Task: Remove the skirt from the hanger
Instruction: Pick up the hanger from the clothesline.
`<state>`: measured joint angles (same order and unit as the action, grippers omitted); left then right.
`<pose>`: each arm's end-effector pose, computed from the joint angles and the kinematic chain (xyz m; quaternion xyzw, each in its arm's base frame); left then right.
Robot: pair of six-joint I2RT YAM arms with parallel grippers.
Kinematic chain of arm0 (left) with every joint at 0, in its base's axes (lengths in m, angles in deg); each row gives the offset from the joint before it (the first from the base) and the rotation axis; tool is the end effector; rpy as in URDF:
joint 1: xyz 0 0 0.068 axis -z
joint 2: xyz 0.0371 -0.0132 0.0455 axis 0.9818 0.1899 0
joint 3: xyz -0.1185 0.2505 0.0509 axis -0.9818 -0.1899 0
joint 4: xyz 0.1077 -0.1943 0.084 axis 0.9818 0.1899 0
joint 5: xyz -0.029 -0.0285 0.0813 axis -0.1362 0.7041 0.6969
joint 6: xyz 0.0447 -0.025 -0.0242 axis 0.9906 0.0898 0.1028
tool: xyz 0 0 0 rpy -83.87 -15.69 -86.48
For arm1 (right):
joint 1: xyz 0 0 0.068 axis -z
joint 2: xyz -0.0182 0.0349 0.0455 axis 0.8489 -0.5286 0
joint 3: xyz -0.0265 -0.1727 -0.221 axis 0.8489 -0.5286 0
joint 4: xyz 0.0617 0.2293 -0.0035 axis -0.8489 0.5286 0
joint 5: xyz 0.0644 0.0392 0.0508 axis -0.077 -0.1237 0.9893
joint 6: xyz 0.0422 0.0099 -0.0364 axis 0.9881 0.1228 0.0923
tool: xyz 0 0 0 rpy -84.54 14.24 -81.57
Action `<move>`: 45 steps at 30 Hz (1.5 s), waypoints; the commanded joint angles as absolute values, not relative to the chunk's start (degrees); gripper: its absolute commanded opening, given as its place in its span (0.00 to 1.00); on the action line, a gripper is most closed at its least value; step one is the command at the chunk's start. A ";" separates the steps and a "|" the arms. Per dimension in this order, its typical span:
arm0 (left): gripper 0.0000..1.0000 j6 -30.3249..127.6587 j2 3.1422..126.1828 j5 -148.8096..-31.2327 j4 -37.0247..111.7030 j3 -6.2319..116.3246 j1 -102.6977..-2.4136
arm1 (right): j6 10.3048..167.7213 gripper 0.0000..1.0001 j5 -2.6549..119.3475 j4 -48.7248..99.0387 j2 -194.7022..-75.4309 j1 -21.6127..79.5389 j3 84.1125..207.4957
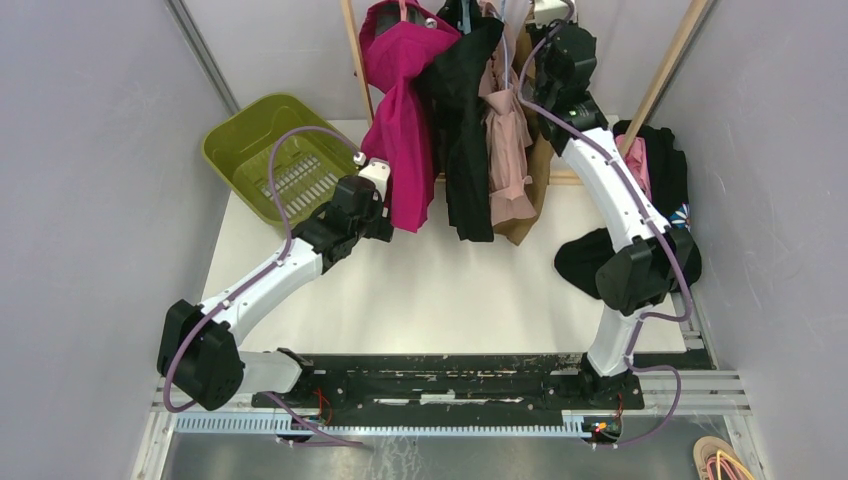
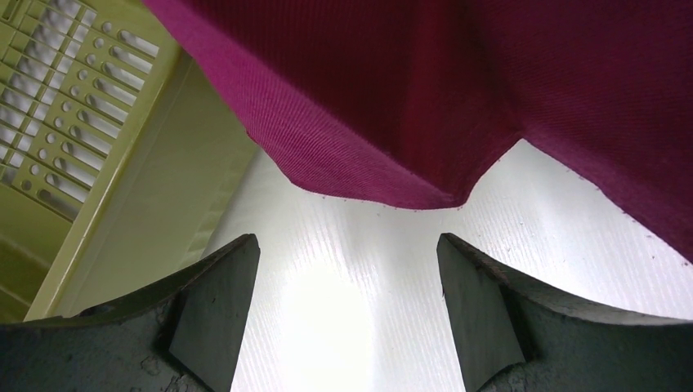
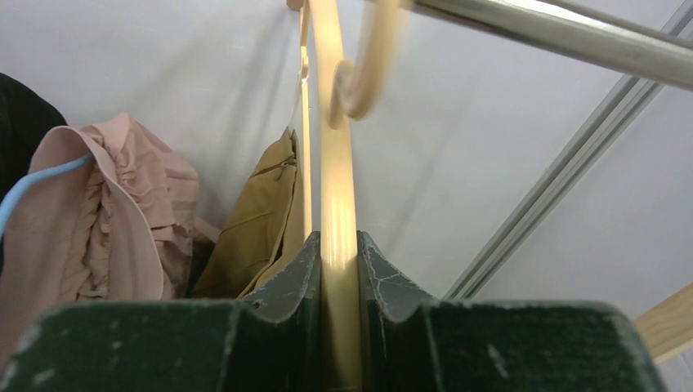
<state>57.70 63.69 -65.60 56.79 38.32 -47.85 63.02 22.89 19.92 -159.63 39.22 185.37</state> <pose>0.2313 -0.1271 0.2957 0.1572 0.8717 -0.0098 0.4640 0.3897 0.1137 0.4988 -0.0151 0.6256 -0.1497 0.7655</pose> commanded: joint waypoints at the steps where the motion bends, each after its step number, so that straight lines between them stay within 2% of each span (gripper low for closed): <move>1: 0.86 57.22 62.84 -65.83 54.51 38.72 -48.00 | 54.10 0.01 24.03 -7.95 -160.67 39.55 185.35; 13: 0.86 57.01 61.30 -63.59 57.54 37.18 -48.03 | 31.99 0.01 17.80 -25.25 -168.04 39.67 182.38; 24: 0.86 57.16 65.43 -65.94 56.85 40.01 -47.96 | 27.62 0.01 16.26 -35.27 -165.48 39.85 178.44; 32: 0.86 56.73 66.78 -66.55 56.25 40.70 -47.95 | 25.54 0.01 17.47 -38.49 -165.38 39.95 181.79; 45: 0.85 56.17 67.23 -67.24 54.92 39.30 -47.97 | 20.84 0.01 19.98 -41.95 -162.27 38.71 174.78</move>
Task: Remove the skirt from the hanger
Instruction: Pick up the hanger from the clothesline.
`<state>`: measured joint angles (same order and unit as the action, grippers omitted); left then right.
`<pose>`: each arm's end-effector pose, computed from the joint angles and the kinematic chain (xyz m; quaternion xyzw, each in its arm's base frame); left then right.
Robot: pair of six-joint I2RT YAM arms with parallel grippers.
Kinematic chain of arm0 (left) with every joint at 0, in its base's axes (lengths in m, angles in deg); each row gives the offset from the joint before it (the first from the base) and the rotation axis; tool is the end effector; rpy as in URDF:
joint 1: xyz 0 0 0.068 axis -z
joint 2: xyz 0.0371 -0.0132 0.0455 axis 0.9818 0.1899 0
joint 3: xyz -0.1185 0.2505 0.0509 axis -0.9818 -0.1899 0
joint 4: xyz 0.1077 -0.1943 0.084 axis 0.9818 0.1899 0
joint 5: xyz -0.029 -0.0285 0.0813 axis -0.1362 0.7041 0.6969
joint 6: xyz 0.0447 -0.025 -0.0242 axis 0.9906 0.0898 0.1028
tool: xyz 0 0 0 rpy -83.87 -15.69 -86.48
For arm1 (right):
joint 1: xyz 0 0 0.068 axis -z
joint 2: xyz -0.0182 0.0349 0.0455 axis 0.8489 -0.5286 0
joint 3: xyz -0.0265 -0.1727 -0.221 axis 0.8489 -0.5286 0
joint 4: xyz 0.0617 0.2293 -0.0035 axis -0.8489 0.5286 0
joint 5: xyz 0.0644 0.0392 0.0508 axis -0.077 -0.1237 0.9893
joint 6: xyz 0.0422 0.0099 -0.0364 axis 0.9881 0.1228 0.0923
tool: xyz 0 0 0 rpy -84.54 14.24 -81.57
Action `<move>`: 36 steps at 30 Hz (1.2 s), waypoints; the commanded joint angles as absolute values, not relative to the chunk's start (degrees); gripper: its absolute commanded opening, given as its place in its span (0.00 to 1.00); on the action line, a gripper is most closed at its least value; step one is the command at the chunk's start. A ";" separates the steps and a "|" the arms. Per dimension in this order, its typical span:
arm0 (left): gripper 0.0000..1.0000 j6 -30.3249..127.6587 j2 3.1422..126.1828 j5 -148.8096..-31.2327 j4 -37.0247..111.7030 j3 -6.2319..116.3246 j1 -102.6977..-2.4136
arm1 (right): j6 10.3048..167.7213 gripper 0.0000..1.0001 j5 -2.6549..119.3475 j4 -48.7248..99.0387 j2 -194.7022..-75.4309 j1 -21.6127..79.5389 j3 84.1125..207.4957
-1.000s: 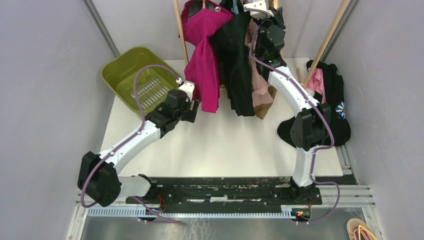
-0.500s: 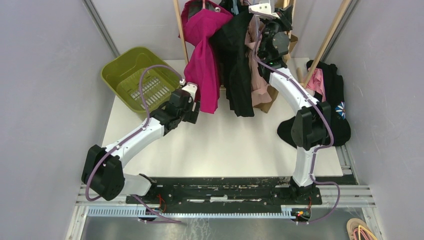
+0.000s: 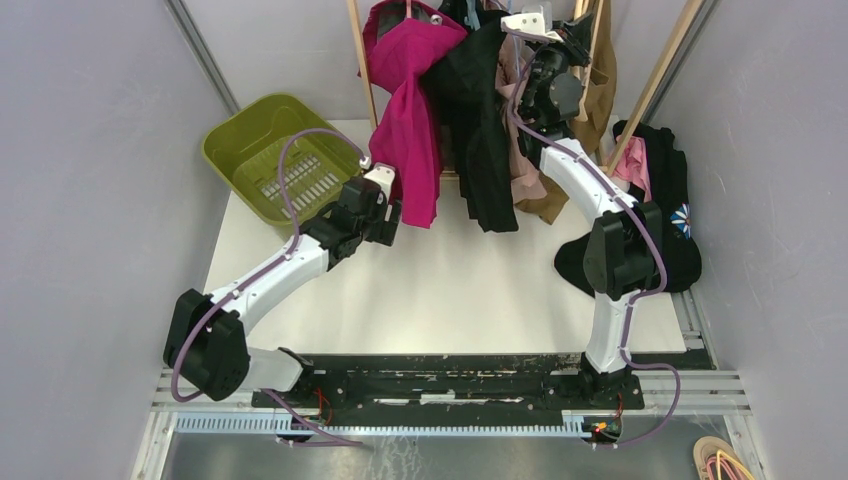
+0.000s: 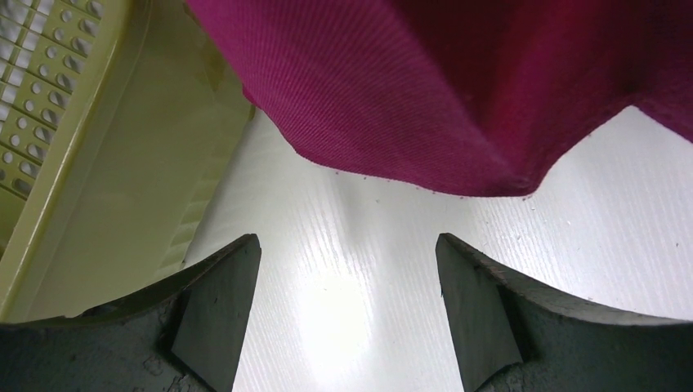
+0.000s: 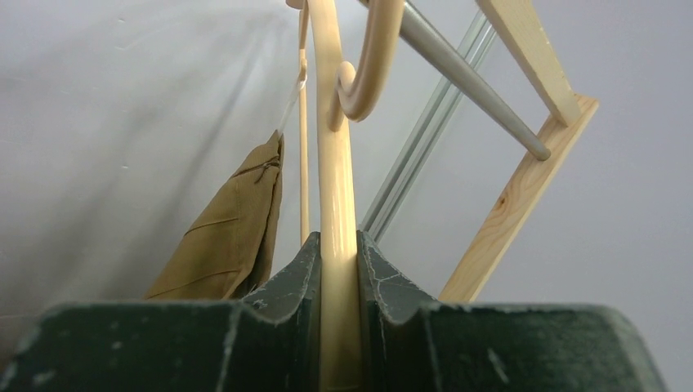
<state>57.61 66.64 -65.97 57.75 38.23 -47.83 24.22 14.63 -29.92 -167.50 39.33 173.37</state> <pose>0.2377 -0.1314 0.2810 0.1660 0.8854 -0.0019 0.4342 0.4160 0.1167 0.4576 -0.0062 0.4673 -0.4075 0.7845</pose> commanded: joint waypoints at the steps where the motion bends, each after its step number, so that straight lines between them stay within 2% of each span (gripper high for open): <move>1: 0.85 56.12 67.36 -67.33 54.65 39.12 -47.99 | 19.76 0.01 20.46 -42.31 -162.27 38.53 174.68; 15: 0.85 56.25 68.61 -68.83 52.65 37.80 -47.97 | 13.17 0.01 22.54 -45.97 -163.86 37.29 176.16; 28: 0.85 56.57 68.31 -69.25 53.74 38.58 -47.99 | 13.67 0.01 18.98 -48.46 -155.19 33.69 158.85; 36: 0.84 57.45 66.01 -68.76 54.76 38.87 -47.94 | 15.40 0.01 15.47 -43.51 -146.53 31.26 149.00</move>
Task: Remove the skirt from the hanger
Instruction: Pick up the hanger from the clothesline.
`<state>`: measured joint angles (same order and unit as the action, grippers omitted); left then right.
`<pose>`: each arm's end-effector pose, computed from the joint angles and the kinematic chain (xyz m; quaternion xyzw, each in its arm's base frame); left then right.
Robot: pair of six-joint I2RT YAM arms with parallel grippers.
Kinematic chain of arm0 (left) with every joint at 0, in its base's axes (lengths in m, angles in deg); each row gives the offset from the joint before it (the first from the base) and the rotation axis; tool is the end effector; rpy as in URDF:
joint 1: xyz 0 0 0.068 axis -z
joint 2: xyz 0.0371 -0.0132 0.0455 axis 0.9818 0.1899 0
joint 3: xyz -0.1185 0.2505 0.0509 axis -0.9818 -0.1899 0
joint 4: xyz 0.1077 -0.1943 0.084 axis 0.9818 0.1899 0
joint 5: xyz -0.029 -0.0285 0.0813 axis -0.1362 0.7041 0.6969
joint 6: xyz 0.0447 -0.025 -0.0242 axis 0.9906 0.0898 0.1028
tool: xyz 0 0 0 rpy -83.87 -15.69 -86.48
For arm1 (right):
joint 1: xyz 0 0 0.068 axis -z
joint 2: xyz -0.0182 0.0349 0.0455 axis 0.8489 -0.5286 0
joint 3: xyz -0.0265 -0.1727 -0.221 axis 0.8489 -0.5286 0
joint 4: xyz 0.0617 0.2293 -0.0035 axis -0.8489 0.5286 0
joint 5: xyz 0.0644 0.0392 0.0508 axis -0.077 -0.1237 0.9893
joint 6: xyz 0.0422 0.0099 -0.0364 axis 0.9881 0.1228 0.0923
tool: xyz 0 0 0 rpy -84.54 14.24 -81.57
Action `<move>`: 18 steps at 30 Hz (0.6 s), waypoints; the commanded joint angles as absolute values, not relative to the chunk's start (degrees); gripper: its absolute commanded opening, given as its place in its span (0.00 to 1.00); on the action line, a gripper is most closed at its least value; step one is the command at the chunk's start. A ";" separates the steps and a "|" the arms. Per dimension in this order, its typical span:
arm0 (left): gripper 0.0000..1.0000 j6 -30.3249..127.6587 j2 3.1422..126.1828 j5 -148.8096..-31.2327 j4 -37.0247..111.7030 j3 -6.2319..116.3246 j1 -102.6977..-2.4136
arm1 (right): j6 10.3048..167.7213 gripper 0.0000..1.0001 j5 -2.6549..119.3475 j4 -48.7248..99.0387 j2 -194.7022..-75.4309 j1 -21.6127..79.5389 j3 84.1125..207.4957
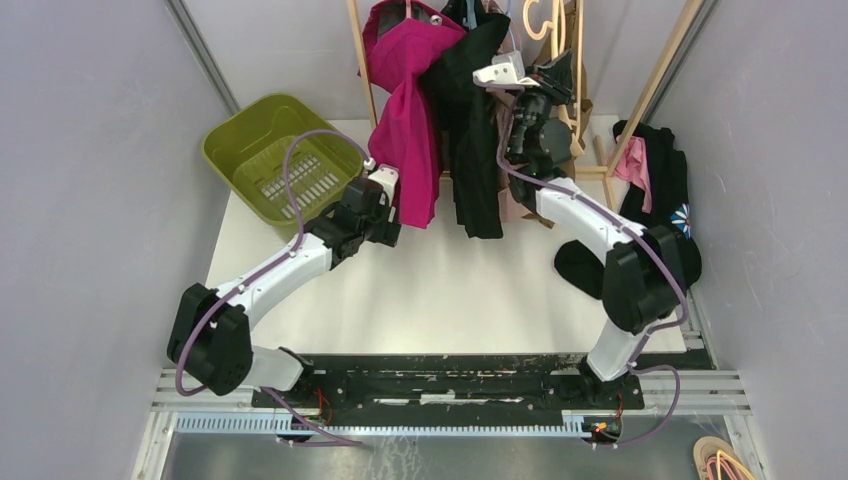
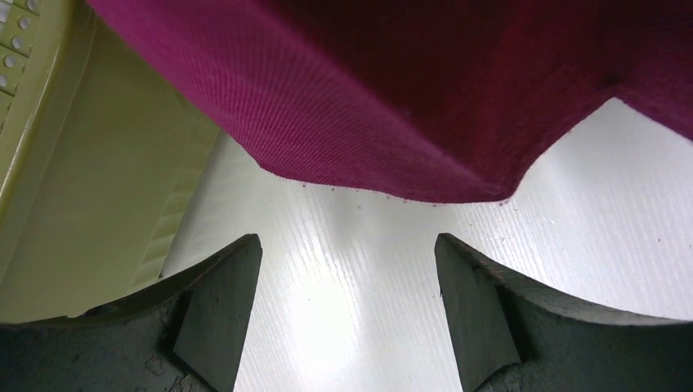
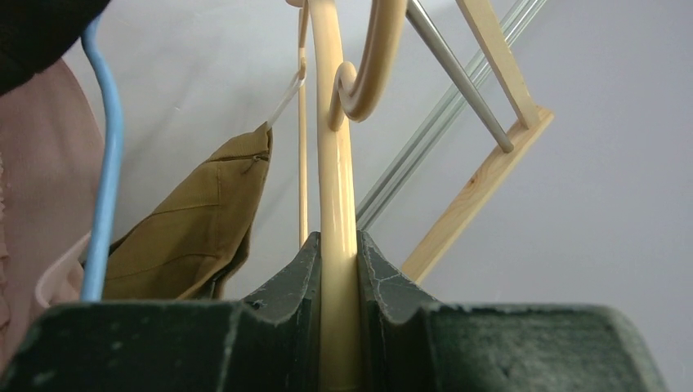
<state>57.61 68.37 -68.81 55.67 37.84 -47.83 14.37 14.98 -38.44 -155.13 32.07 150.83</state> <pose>0.2430 -0.1368 0.2740 0.1768 0.8857 -0.0235 0.4287 0.3493 0.1448 0.4327 -0.0882 0.4668 -0.4262 0.7698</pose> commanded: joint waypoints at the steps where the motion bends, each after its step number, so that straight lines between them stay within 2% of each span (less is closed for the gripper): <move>1: 0.84 57.56 65.72 -68.67 54.94 38.99 -47.96 | 15.80 0.01 14.78 -42.56 -144.80 31.20 147.74; 4: 0.84 57.69 64.31 -68.83 55.92 39.65 -47.94 | 19.79 0.01 11.95 -36.29 -139.81 31.11 144.38; 8: 0.84 57.74 62.18 -69.46 57.02 41.41 -47.91 | 30.81 0.01 7.51 -20.20 -131.03 30.68 140.24; 13: 0.82 59.20 59.67 -72.50 58.69 45.09 -47.85 | 46.09 0.01 6.46 8.80 -120.26 29.24 139.96; 18: 0.82 60.52 56.28 -73.46 59.14 47.63 -47.78 | 60.45 0.01 11.72 36.21 -113.71 28.53 147.40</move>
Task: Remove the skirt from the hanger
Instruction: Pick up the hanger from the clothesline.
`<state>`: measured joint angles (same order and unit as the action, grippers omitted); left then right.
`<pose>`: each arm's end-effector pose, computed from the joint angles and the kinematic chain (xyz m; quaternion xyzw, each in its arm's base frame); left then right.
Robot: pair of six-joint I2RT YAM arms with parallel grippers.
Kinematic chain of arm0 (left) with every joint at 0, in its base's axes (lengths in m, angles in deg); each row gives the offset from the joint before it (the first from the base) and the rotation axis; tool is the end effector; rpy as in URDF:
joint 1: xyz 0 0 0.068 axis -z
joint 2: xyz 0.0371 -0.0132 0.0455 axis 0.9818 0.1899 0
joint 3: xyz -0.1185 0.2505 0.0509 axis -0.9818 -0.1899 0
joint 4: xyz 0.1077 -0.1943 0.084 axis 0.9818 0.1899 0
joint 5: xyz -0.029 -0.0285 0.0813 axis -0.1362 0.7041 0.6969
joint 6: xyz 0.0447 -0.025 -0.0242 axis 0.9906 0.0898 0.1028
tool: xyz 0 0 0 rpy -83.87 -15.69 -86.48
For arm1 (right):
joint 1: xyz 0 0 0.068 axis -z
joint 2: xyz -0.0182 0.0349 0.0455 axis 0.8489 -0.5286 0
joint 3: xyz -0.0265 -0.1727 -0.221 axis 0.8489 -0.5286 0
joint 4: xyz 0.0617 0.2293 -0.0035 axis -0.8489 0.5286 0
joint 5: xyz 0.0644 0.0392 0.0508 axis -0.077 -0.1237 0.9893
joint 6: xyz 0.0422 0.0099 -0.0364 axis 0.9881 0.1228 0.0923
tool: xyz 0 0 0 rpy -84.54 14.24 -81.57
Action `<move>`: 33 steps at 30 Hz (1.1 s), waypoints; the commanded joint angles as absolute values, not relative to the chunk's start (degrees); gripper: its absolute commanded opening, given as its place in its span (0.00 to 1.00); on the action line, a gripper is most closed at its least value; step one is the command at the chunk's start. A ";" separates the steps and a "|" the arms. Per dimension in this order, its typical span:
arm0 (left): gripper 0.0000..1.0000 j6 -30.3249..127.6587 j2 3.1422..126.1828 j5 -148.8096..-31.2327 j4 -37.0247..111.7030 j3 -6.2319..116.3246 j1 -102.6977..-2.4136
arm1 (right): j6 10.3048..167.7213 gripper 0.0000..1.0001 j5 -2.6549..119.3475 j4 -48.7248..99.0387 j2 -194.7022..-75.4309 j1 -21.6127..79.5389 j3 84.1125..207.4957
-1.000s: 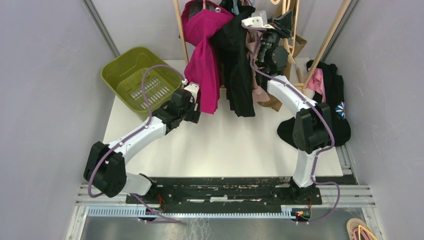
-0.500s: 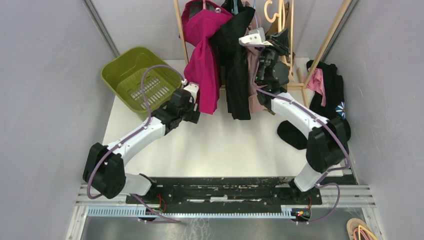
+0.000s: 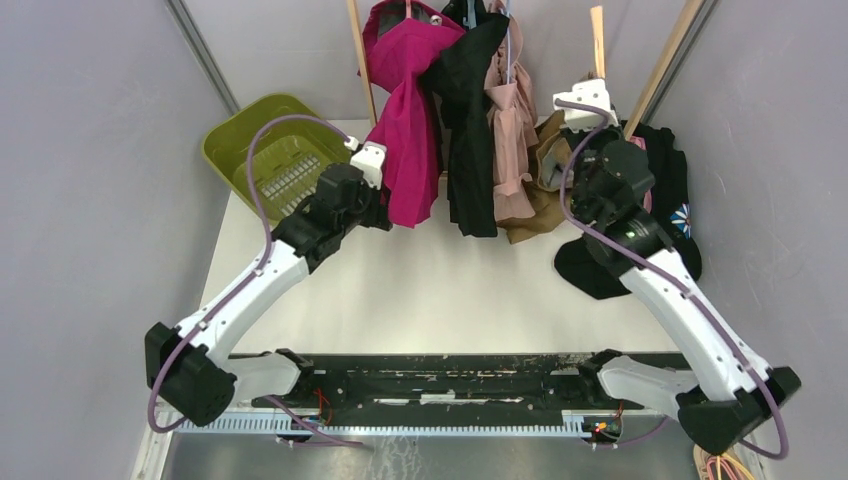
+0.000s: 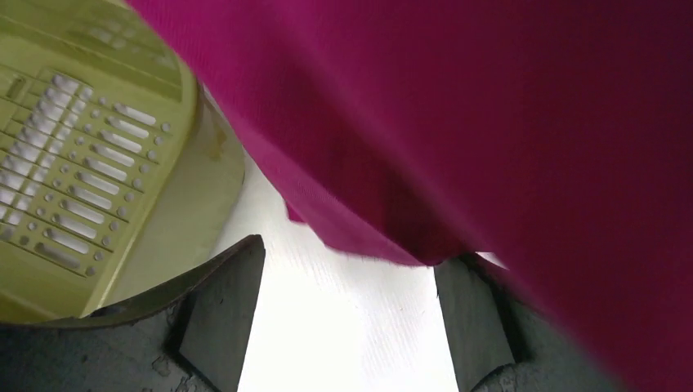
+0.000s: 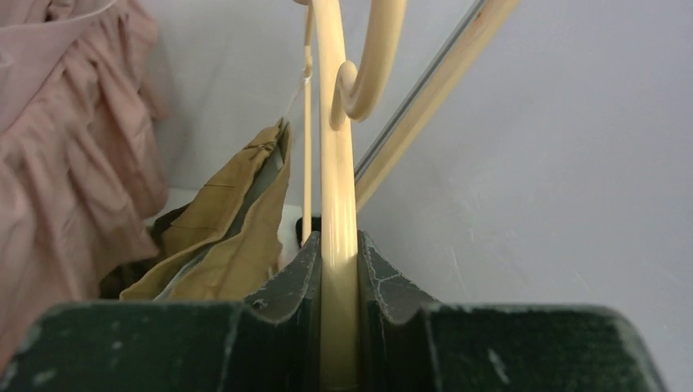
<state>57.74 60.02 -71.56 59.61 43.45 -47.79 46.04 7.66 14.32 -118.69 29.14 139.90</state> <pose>0.2206 -0.1256 0.3347 0.1717 0.8481 -0.0701 0.4964 0.2018 0.0808 0.4665 -0.0581 0.6328 -0.2687 0.7239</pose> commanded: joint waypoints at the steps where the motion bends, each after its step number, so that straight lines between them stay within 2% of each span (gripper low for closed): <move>1: 0.82 60.78 56.16 -73.99 59.44 48.40 -47.72 | 62.01 0.01 13.51 40.00 -113.00 28.52 149.27; 6: 0.83 61.14 55.67 -80.28 60.17 51.71 -47.57 | 67.88 0.01 20.97 52.18 -110.02 28.38 157.79; 16: 0.83 62.24 60.26 -89.18 59.68 65.08 -41.73 | 72.23 0.01 31.80 59.51 -107.00 28.32 168.76; 22: 0.89 61.37 64.23 -96.10 57.04 73.90 -37.12 | 75.46 0.01 40.99 65.29 -107.07 28.38 173.16; 27: 0.92 59.57 67.18 -99.90 55.05 74.65 -35.31 | 78.58 0.01 47.54 67.02 -107.48 28.32 174.37; 33: 0.96 61.13 65.29 -98.94 57.69 71.72 -34.24 | 79.80 0.01 51.82 68.37 -107.07 28.37 175.92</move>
